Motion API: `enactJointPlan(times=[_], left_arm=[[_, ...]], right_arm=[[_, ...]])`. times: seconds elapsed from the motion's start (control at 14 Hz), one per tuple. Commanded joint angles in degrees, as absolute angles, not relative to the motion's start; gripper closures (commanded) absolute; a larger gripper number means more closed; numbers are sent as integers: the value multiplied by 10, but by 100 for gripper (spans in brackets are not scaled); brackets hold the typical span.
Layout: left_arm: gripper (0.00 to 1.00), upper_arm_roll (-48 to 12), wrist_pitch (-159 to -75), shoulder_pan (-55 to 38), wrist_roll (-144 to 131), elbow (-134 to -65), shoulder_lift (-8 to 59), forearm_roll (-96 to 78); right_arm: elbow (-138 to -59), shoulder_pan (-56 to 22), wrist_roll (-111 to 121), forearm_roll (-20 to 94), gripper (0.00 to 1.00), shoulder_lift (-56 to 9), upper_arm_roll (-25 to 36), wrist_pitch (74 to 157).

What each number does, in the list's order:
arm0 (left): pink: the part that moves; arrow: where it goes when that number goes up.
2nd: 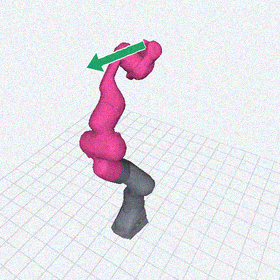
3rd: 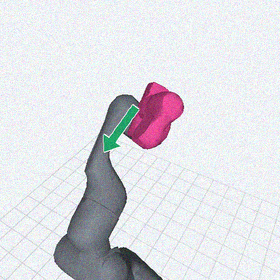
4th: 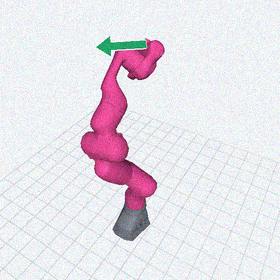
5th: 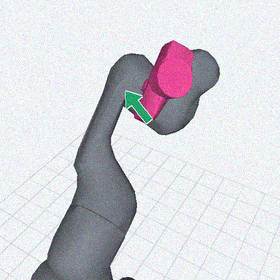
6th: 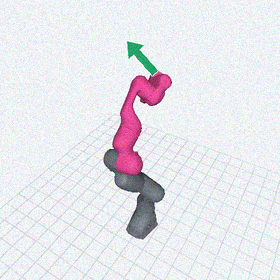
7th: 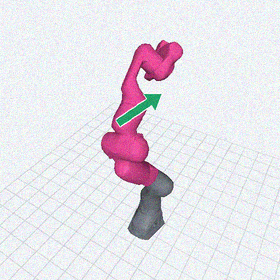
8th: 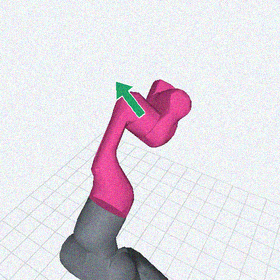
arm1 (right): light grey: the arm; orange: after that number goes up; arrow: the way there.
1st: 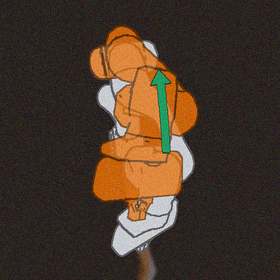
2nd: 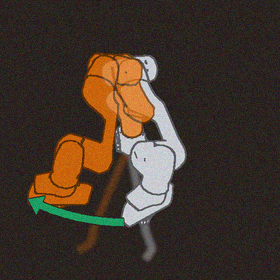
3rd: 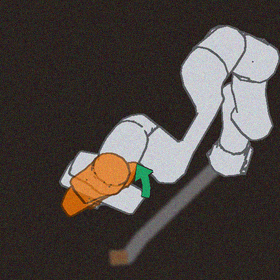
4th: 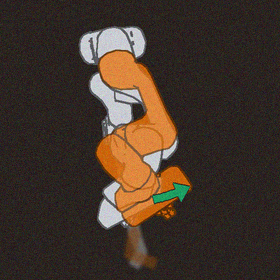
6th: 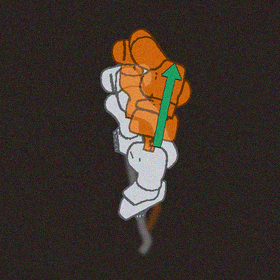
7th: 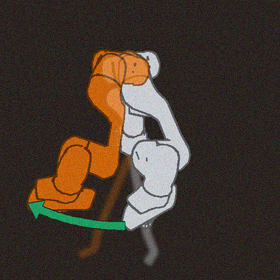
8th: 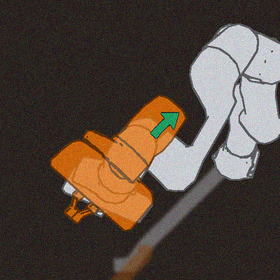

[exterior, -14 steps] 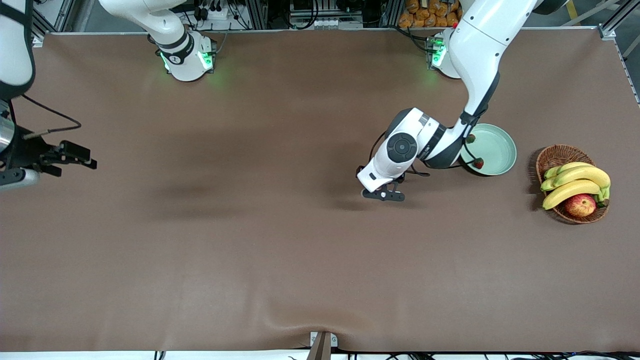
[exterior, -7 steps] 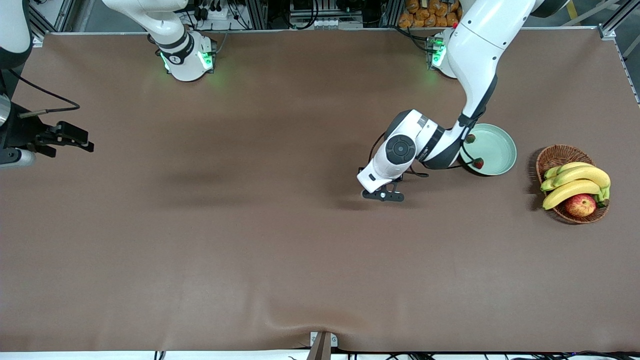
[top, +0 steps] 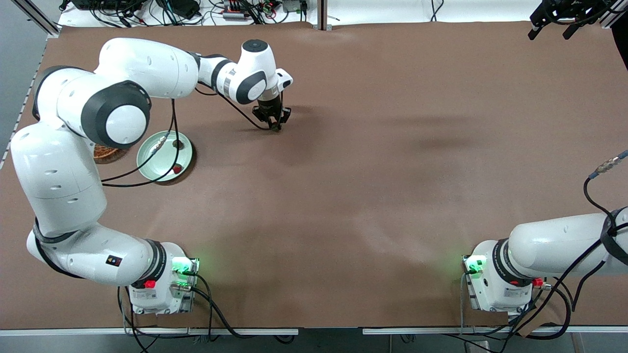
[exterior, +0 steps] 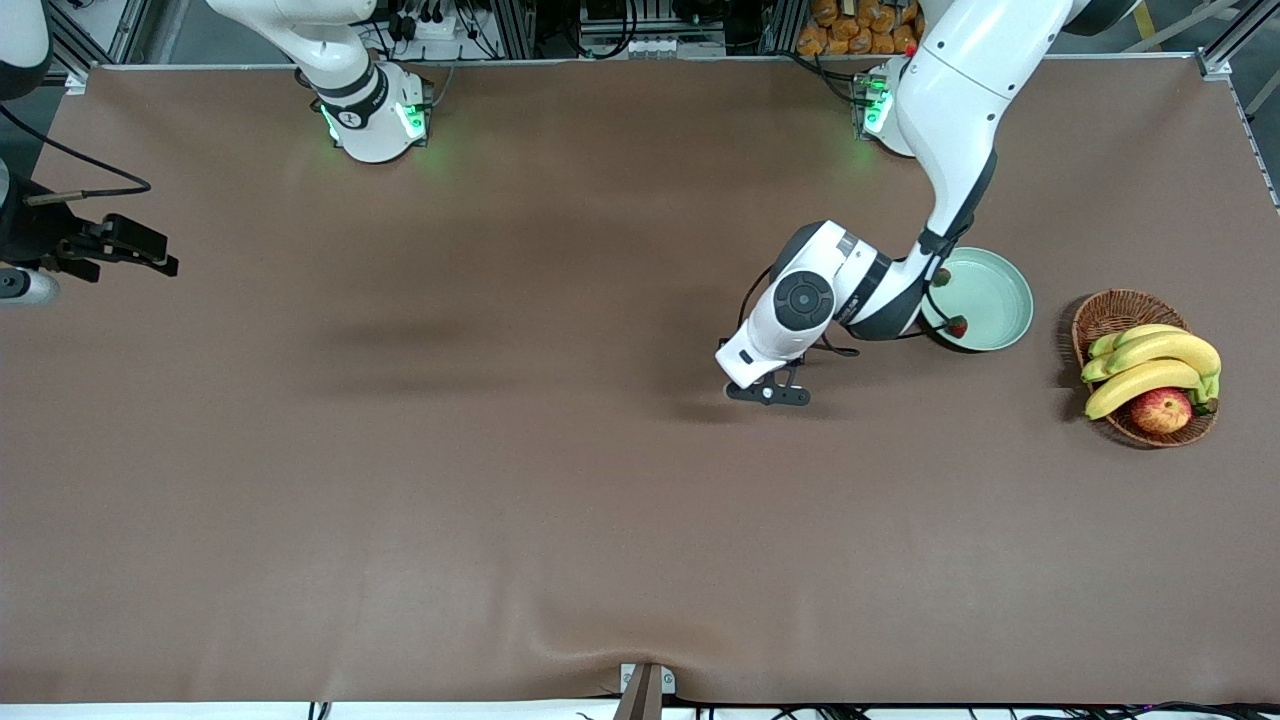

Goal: Collect all strawberries into plate
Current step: 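Grasp the last strawberry with the left gripper while the right arm withdraws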

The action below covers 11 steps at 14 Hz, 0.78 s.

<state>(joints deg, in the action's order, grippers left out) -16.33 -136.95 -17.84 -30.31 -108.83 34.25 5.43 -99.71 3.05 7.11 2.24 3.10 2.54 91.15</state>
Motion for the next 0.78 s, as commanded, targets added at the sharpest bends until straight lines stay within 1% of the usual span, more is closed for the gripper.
enactJointPlan(times=[0.0,0.21,0.29,0.43,0.57,0.71], left_arm=[[92,-160,-1340,-170,-316,-1092,304,66],[90,-162,-1277,-133,-302,-1095,258,66],[90,-161,-1267,-120,-295,-1104,242,66],[90,-163,-1254,-89,-258,-1127,209,66],[89,-164,-1250,-50,-208,-1150,184,66],[89,-166,-1250,-14,-165,-1184,155,66]], right_arm=[[-992,40,49,7,0,50,7,903],[-944,35,49,-4,0,41,5,899],[-935,35,49,-6,0,40,5,887],[-912,36,52,-16,0,35,6,868],[-871,36,54,-36,0,16,7,840],[-854,37,52,-34,0,10,7,828]])
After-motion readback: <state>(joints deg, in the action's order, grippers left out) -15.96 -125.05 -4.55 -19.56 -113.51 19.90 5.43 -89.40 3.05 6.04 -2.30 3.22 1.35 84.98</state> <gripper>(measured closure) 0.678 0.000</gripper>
